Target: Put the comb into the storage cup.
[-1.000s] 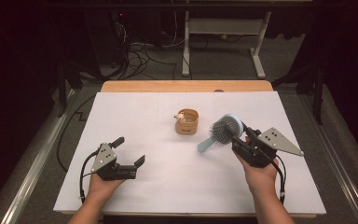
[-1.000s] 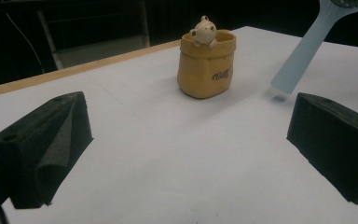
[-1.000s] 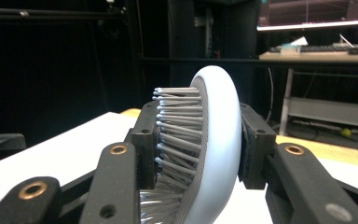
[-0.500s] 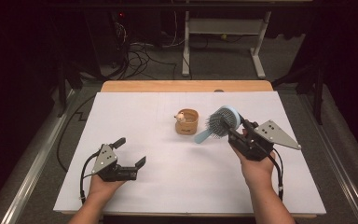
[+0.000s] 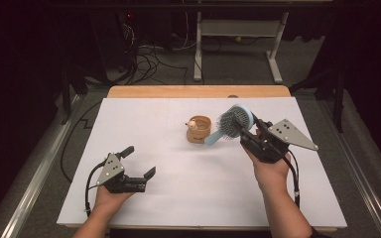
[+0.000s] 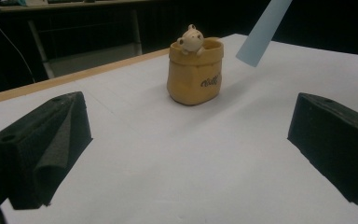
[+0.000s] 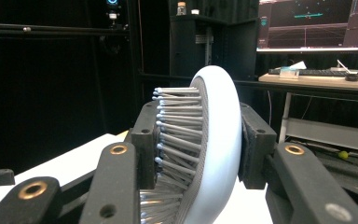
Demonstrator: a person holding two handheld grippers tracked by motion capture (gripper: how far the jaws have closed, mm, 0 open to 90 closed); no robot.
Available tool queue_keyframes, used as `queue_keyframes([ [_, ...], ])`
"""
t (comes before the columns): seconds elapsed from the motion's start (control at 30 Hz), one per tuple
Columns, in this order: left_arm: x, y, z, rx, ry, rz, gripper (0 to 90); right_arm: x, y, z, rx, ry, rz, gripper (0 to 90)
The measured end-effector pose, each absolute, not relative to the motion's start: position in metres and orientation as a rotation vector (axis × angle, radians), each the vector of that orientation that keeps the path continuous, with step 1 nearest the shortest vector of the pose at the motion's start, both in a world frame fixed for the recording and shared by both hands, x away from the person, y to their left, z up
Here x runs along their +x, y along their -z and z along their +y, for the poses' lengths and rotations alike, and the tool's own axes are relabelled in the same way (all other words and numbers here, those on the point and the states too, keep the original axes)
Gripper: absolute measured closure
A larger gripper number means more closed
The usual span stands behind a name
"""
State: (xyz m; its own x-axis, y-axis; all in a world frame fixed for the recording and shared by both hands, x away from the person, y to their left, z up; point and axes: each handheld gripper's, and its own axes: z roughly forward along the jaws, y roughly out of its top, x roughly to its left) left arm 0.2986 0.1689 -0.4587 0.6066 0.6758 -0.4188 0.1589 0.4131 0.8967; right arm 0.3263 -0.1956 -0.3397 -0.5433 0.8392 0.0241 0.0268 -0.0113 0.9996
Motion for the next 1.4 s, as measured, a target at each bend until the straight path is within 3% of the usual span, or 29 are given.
queue_keyframes([
  [0.63, 0.299, 0.456, 0.175, 1.091, -0.374, 0.915, 0.2, 0.343, 0.318, -0.190, 0.907, -1.623, 1.585, 59.7],
  [1.4, 0.298, 0.456, 0.175, 1.091, -0.376, 0.905, 0.1, 0.374, 0.322, -0.179, 0.957, -1.609, 1.586, 59.5],
])
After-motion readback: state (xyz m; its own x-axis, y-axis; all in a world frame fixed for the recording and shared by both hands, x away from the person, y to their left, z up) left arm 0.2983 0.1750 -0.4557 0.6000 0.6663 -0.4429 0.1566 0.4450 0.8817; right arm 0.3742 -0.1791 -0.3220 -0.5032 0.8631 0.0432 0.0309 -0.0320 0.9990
